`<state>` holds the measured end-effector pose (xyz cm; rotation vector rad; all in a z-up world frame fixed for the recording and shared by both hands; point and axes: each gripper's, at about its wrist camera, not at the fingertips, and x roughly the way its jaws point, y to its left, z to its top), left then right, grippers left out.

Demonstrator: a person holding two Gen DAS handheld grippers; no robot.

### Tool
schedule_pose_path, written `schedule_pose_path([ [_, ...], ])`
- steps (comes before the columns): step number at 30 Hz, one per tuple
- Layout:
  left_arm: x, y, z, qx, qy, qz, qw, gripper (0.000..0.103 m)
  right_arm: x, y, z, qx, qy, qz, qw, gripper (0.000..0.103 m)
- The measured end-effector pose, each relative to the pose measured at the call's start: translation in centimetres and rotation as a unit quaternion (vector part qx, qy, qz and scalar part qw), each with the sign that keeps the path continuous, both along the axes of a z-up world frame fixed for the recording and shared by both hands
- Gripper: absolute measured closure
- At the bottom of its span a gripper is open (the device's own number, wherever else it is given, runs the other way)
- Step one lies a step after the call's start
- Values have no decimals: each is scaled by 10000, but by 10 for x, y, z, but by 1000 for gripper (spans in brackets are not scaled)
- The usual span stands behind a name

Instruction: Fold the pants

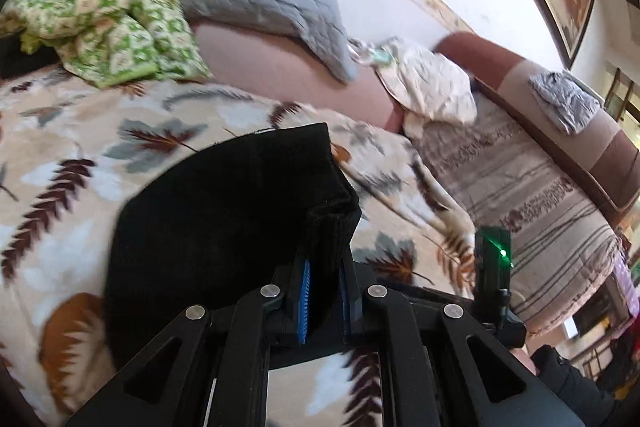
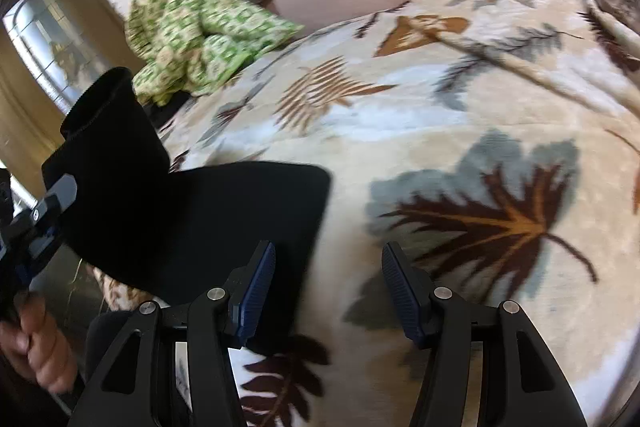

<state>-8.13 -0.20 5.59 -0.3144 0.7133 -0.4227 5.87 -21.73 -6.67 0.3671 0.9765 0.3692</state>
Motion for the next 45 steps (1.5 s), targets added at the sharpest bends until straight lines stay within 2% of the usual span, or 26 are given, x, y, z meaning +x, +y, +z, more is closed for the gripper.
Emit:
schedule_pose_path([
  [5, 12, -32, -11, 228, 175, -236, 9993, 94, 0, -19, -2, -102, 50, -510, 9986, 47],
  [9, 51, -41, -38, 520, 407, -163, 9977, 93, 0, -37, -5, -5, 109, -911, 9958, 47],
  [12, 58, -51, -55, 670, 636, -99, 9957, 91, 1, -41, -5, 66, 117, -984, 9951, 47],
  [13, 60, -55, -58, 677, 700, -149, 9951, 86, 1, -41, -5, 32, 109, -967, 9952, 47],
  [15, 57, -59, -58, 520, 739, -326, 9954, 77, 1, -38, -4, -83, 80, -922, 9957, 47],
  [17, 51, -55, -49, 8, 737, -704, 9948, 58, 0, -35, -1, -230, -4, -912, 9956, 47],
  [18, 48, -49, -46, -209, 724, -850, 9935, 57, -1, -34, 1, -279, -56, -916, 9954, 47],
  [19, 43, -43, -41, -348, 676, -919, 9929, 57, -2, -33, 3, -341, -126, -933, 9950, 47],
  [21, 31, -18, -32, -542, 519, -769, 9942, 58, -7, -33, 12, -490, -355, -1001, 9931, 46],
  [24, 16, 39, -28, -1079, 527, 49, 9927, 61, -19, -22, 35, -756, -1018, -879, 9880, 46],
  [25, 12, 57, -30, -1267, 617, 408, 9892, 68, -26, -14, 46, -792, -1364, -703, 9850, 46],
  [26, 11, 71, -33, -1410, 760, 743, 9843, 79, -32, -6, 55, -737, -1650, -461, 9825, 47],
  [28, 14, 84, -42, -1553, 1053, 1115, 9759, 89, -43, 19, 67, -504, -2042, 337, 9770, 50],
  [29, 17, 83, -46, -1455, 1173, 1186, 9752, 93, -46, 31, 66, -371, -2013, 746, 9760, 71],
  [30, 19, 78, -49, -1307, 1255, 1236, 9757, 96, -46, 42, 63, -380, -1893, 1009, 9760, 86],
  [31, 23, 74, -53, -1185, 1348, 1281, 9754, 98, -45, 55, 54, -569, -1674, 1233, 9765, 103],
  [33, 34, 63, -67, -999, 1678, 1308, 9720, 100, -39, 70, 29, -1160, -1104, 1331, 9781, 103],
  [34, 39, 60, -74, -1044, 1827, 1252, 9696, 99, -35, 71, 15, -1277, -803, 1303, 9799, 103],
  [36, 47, 56, -77, -1125, 1837, 1290, 9680, 98, -31, 62, 12, -929, -707, 1195, 9859, 103],
  [38, 48, 49, -65, -950, 1772, 1264, 9714, 99, -28, 57, 11, -718, -646, 1169, 9884, 103],
  [40, 48, 49, -56, -1038, 1620, 1187, 9741, 98, -30, 50, 16, -459, -683, 1066, 9909, 103],
  [42, 48, 53, -36, -1070, 1195, 1150, 9803, 95, -34, 46, 33, -414, -1020, 956, 9893, 97],
  [44, 54, 55, -18, -951, 735, 1143, 9861, 91, -33, 42, 51, -320, -1374, 804, 9867, 97],
  [45, 61, 58, -14, -923, 637, 1168, 9868, 90, -28, 40, 60, -352, -1496, 584, 9864, 97],
])
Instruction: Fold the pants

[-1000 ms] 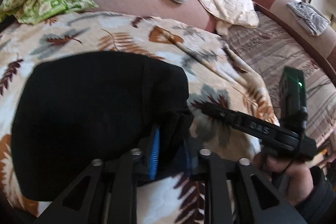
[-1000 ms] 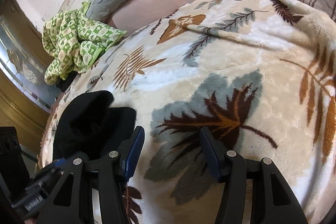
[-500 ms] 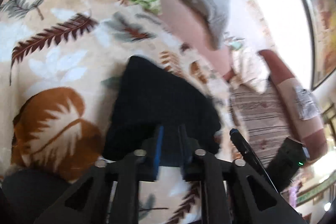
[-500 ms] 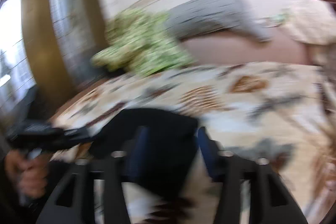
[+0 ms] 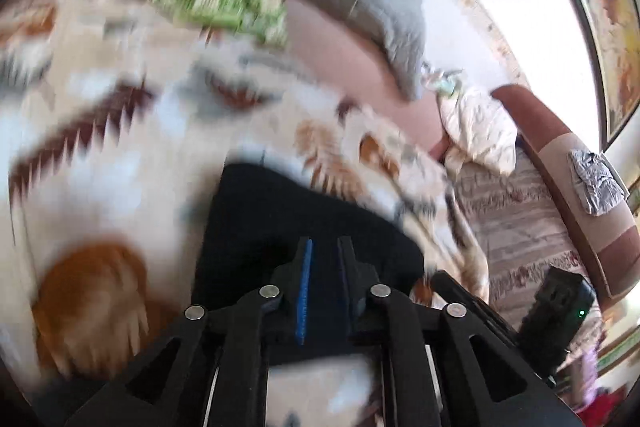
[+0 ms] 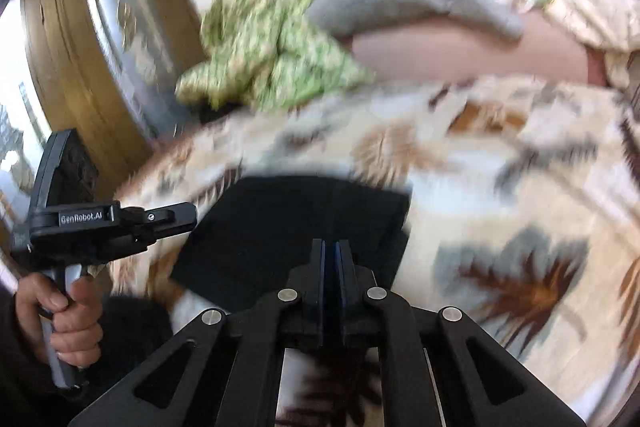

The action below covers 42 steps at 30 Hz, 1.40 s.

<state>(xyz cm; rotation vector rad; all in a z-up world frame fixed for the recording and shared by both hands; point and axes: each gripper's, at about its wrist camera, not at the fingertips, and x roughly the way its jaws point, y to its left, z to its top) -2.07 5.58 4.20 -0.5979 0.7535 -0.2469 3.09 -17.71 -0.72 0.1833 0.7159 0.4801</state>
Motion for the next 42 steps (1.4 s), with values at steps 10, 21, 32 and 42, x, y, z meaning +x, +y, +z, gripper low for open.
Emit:
schedule_pose_path([
  [10, 64, -7, -74, 181, 665, 245, 9973, 98, 66, 18, -65, -467, 984, -659, 9919, 103],
  [21, -6, 38, -77, -476, 207, 913, 9945, 57, 26, -44, -59, 1482, 1416, -542, 9773, 61],
  [32, 13, 15, -87, 258, 775, 979, 9918, 35, 31, -30, -82, 1960, 1883, -33, 9624, 53],
  [42, 13, -29, -64, 1837, 594, 1126, 9747, 27, 31, -22, -87, 1744, 1662, -39, 9705, 54],
])
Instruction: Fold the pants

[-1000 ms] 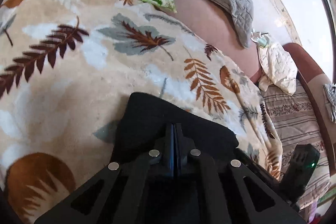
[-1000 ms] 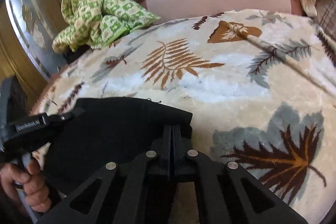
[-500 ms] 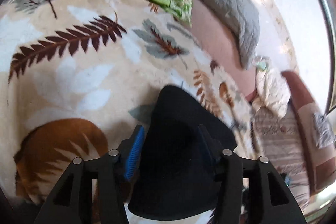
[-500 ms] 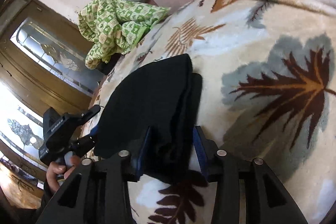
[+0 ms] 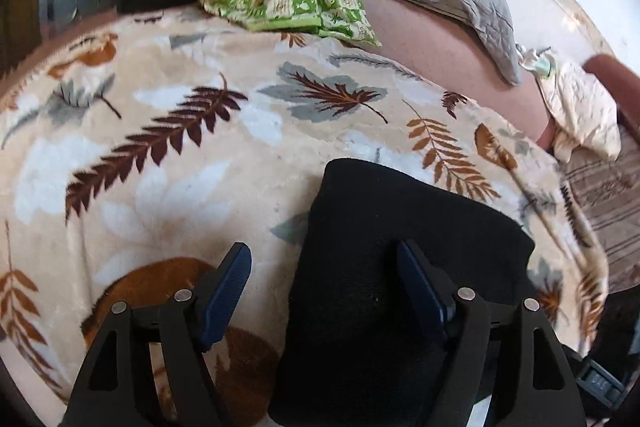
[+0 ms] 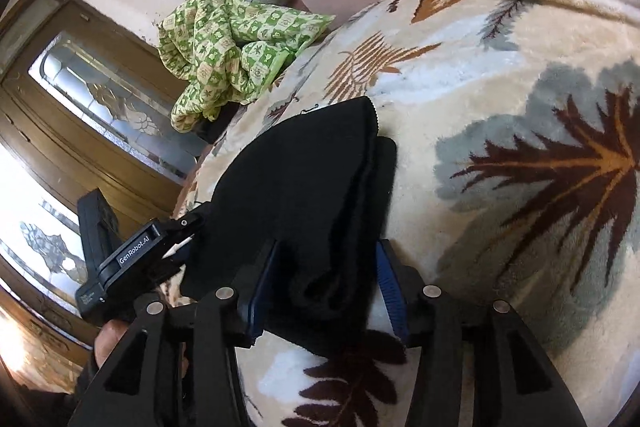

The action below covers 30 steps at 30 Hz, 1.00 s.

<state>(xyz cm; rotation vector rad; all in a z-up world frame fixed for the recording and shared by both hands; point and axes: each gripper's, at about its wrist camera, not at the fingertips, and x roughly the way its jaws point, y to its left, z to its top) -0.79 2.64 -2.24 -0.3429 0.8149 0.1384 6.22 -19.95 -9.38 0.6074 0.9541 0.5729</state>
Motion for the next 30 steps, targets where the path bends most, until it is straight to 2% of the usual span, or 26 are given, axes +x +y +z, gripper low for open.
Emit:
schedule_pose_path([
  [6, -2, 4, -1, -210, 51, 11, 9998, 25, 0, 2, 0, -51, -113, 1, 9999, 54],
  [19, 0, 5, -3, -288, 61, -22, 9996, 27, 0, 2, -1, -10, -177, -24, 9998, 52],
  [21, 2, 2, -4, -451, 21, -373, 9983, 55, 0, 3, 0, -91, -175, 53, 9998, 54],
  [23, 0, -3, 0, -322, -90, -530, 9980, 75, 1, 4, 3, -146, -187, 98, 9997, 67],
  [25, -2, -3, 5, -296, -180, -594, 9976, 81, 0, 2, 10, -165, -267, 100, 9995, 74],
  [30, 15, -14, 23, -562, -409, -1043, 9921, 83, 0, -23, 43, -83, -640, -219, 9977, 75],
])
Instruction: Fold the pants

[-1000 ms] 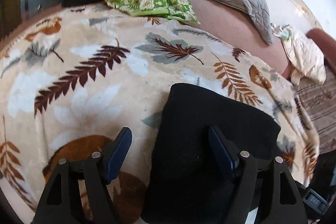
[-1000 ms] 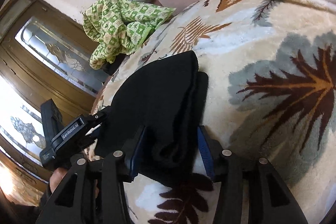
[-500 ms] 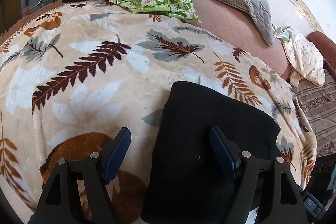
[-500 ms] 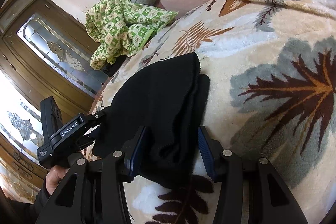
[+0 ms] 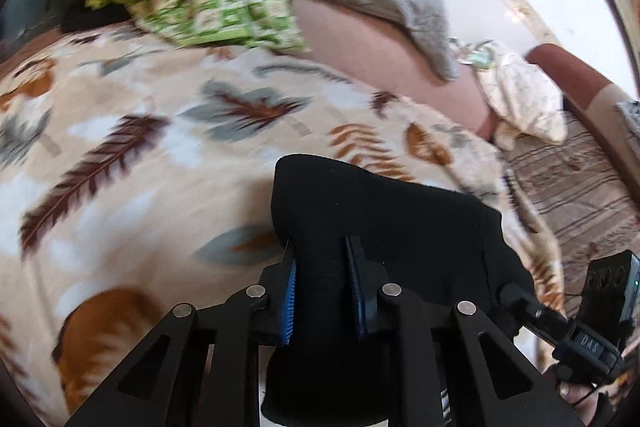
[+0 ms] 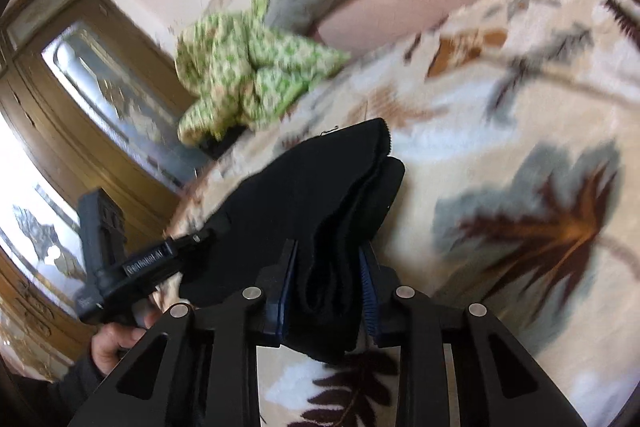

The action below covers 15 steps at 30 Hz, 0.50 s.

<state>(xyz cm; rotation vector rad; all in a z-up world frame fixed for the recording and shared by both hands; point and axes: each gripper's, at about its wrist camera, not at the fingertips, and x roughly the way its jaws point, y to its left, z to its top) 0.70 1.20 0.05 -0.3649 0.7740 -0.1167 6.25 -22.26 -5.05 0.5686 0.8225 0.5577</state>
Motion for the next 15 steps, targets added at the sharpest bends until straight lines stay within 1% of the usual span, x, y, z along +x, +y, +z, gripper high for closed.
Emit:
schedule_pose_path([
  [3, 25, -17, 11, 31, -162, -182, 9997, 83, 9, -23, 14, 2, -117, -226, 9997, 75],
  [4, 33, -22, 11, 10, -162, -240, 9996, 82, 13, -30, 16, -47, -125, -271, 9995, 75],
  [6, 51, -31, 1, 26, -33, -405, 9992, 81, 21, -44, 14, -63, -62, -380, 9992, 75],
  [7, 60, -36, -10, 113, 92, -496, 9987, 80, 25, -49, 9, -32, 41, -438, 9990, 74],
  [8, 69, -39, -27, 193, 345, -571, 9976, 78, 32, -56, -4, 2, 326, -539, 9980, 74],
  [9, 74, -38, -38, 226, 514, -582, 9967, 75, 37, -59, -17, -22, 614, -608, 9963, 73],
  [10, 74, -34, -46, 192, 473, -543, 9972, 64, 41, -60, -33, -58, 998, -677, 9927, 69],
  [11, 71, -27, -48, 109, 329, -482, 9982, 54, 42, -62, -46, 53, 1259, -752, 9892, 65],
  [12, 70, -21, -49, 62, 333, -445, 9984, 49, 40, -66, -51, 340, 1289, -877, 9872, 65],
  [13, 71, -13, -50, -72, 378, -404, 9984, 43, 39, -69, -50, 475, 1258, -958, 9863, 62],
  [14, 72, -2, -52, -309, 443, -380, 9978, 42, 38, -69, -46, 466, 1196, -956, 9871, 61],
  [15, 71, 3, -51, -424, 467, -357, 9974, 42, 38, -69, -43, 416, 1165, -953, 9877, 61],
])
